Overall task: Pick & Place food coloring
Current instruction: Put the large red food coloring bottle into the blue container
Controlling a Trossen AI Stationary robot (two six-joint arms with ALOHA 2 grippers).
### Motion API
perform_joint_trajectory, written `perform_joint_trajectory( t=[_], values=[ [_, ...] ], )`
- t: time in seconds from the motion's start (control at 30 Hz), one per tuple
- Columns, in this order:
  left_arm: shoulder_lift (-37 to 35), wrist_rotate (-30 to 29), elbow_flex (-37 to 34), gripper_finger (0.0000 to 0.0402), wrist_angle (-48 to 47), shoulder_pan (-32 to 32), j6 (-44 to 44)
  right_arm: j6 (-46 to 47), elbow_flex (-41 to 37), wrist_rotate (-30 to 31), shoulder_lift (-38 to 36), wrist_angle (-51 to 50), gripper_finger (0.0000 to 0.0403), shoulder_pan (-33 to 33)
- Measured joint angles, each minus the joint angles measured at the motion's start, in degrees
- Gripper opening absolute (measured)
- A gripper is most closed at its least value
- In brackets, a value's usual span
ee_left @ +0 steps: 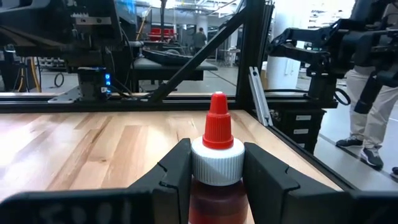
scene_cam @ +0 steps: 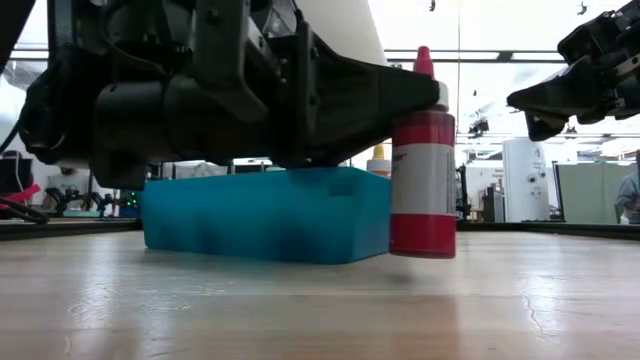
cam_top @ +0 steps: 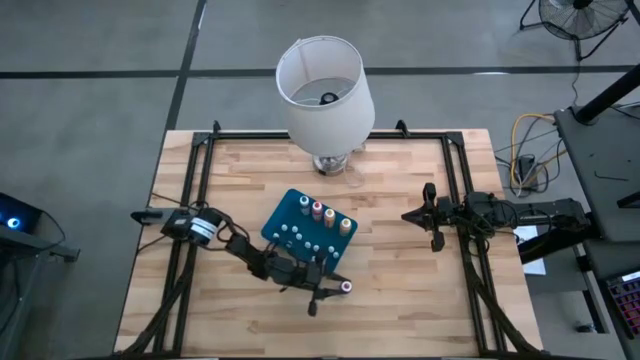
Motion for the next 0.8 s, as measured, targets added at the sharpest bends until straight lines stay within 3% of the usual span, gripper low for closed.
perform_joint_trajectory(
  t=[0.37,0.47,0.8],
  values=[
    [-0.1,2.3,0.5,0.0092,-0.5,0.3,-0.3,0.0,0.0,0.0,0.0,0.0,0.0008,0.0],
    [-0.1,4.6,0.6,0.0092,-0.6,0.1,2.1,0.0,0.0,0.0,0.0,0.0,0.0009,0.0],
    [-1.0,3.9,1.0,0.0092,-0.5,-1.2,8.0,0.0,0.0,0.0,0.0,0.0,0.0008,0.0]
  ],
)
